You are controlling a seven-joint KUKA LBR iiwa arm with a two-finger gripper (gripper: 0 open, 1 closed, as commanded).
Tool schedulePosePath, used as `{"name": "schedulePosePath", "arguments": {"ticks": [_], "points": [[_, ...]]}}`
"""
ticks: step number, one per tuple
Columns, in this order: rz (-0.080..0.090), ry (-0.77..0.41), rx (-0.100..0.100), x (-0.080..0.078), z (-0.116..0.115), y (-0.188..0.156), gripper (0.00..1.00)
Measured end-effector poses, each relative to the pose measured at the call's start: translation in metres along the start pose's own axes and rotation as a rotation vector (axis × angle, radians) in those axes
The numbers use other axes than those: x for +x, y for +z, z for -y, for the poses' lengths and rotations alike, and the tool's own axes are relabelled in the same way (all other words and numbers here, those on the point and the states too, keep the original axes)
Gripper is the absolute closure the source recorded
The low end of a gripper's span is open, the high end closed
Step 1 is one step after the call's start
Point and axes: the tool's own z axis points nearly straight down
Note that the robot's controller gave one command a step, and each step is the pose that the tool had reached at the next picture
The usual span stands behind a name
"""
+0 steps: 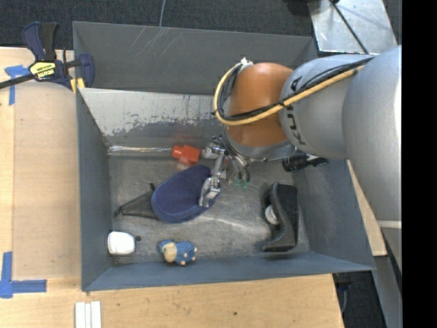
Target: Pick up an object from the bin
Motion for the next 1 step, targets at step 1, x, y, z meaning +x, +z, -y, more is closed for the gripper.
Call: {"name": "schedulePosePath", "arguments": {"ticks": [1], "points": [[-0.004,0.002,0.000,0.0007,0.0001,0.0011,1.00]]}}
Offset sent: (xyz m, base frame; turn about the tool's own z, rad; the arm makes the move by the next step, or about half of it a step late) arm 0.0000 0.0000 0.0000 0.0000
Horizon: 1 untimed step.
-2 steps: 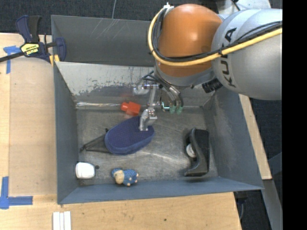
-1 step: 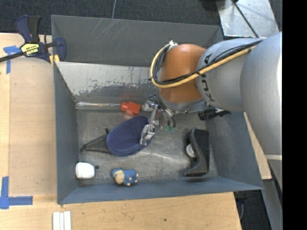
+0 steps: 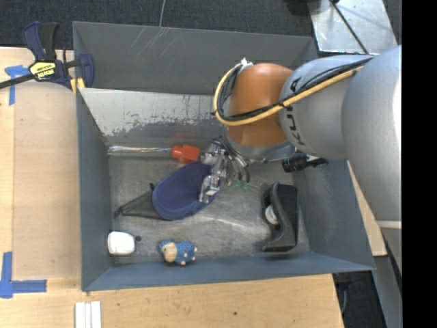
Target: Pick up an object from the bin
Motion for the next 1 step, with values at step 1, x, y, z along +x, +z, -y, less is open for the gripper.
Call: {"name": "schedulePosePath", "arguments": {"ticks": [1], "points": [[0.011,-0.009,0.001,0.0067,-0.0257,-0.1342,1.00]]}}
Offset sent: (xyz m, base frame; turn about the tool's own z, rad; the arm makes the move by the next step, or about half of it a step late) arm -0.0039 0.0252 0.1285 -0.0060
